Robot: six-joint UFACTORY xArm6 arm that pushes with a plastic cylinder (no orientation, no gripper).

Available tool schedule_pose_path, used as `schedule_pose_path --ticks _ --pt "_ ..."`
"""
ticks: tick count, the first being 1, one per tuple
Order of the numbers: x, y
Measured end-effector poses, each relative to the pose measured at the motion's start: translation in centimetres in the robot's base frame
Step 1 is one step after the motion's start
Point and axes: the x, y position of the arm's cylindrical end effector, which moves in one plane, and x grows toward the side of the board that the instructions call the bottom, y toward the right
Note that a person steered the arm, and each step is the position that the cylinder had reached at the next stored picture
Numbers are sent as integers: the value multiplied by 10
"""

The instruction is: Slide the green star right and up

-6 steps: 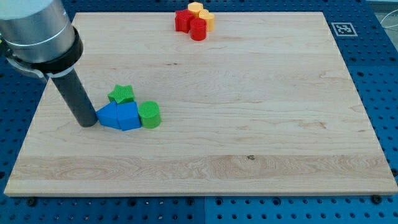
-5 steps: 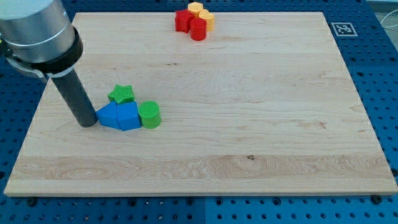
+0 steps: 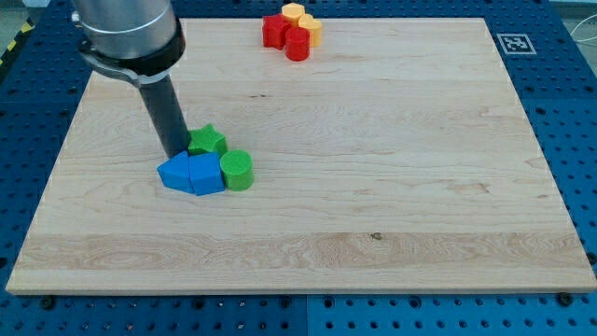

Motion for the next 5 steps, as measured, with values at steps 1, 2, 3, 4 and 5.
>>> schedule_pose_path --ticks 1,2,3,4,5 --pt "0 18" --pt "8 38" --pt "10 64" --pt "9 103" --pt "9 139"
